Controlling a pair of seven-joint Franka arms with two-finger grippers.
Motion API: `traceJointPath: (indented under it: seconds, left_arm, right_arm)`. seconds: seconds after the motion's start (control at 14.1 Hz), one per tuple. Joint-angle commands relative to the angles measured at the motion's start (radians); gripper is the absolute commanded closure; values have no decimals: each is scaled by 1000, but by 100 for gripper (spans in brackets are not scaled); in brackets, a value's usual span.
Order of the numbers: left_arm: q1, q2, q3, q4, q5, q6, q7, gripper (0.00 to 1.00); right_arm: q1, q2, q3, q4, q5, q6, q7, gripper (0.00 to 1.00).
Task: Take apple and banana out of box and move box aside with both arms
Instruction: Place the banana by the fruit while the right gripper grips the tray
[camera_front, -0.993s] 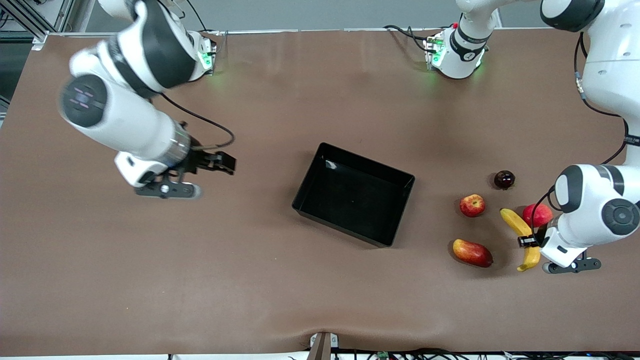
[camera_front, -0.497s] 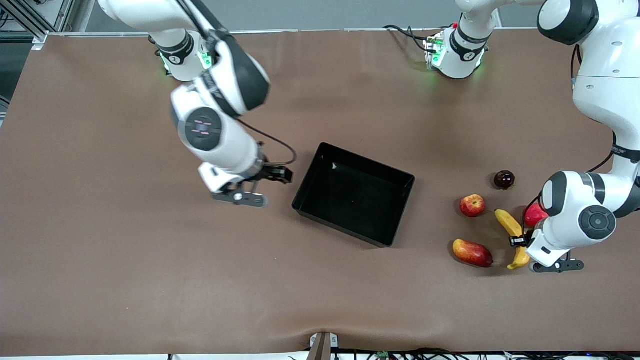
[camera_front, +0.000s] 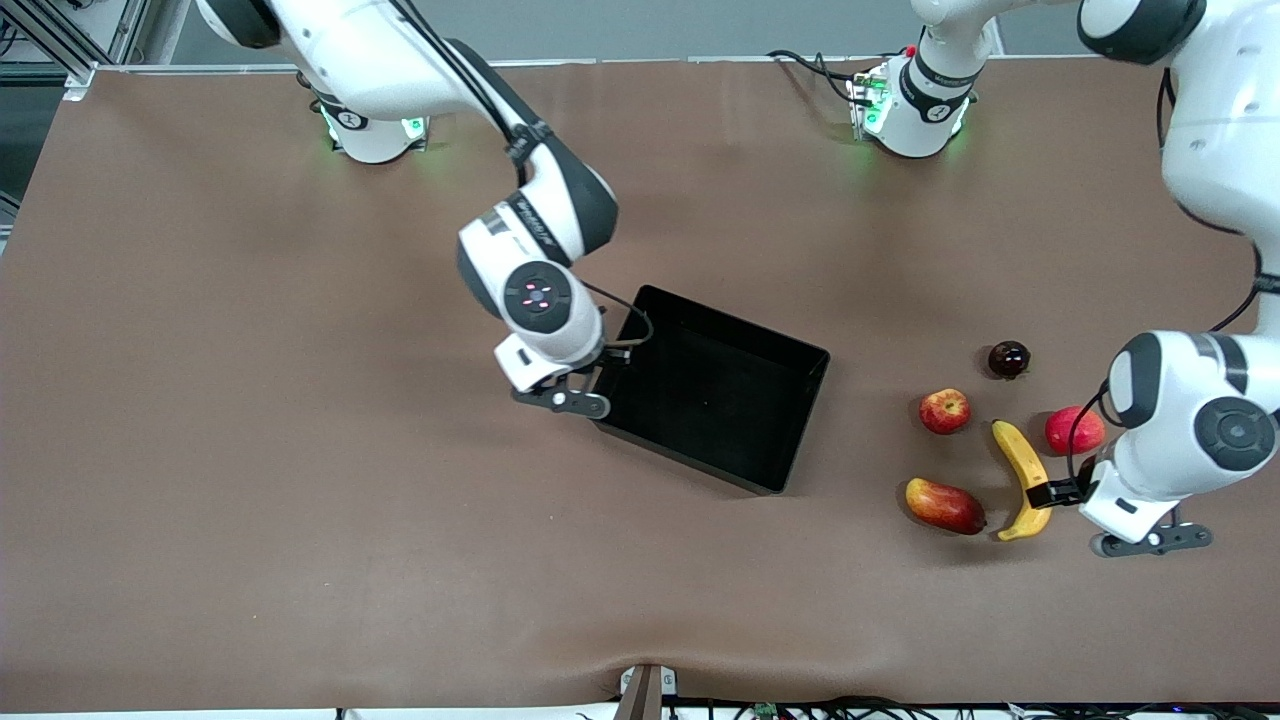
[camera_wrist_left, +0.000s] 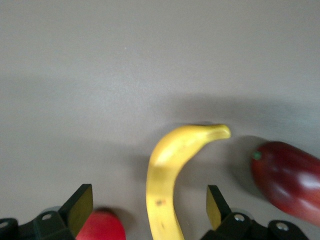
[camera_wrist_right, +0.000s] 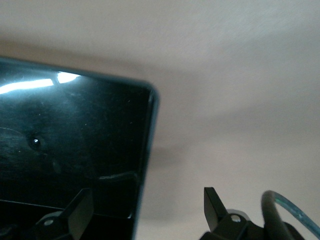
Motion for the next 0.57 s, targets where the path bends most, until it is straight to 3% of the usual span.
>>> traceJointPath:
  seconds: [0.0,0.07,0.21,0.5]
  left_arm:
    - [-7,-152,-58,-31,-9,-161,-70,0]
    - [-6,-193,-84,-29,-9,-212,-74,0]
    - [0,-281,-123,-26,-10,-307,-65,0]
    - [-1,-448,-141,-23,-90,-445,-61,0]
  right_arm:
    - [40,57,-11,31,-21,31,44,38]
    - [47,63,-11,30,-21,34,50,66]
    - [55,71,-11,27,-45,36,82,100]
    - [48,78,-11,33,-47,33,85,100]
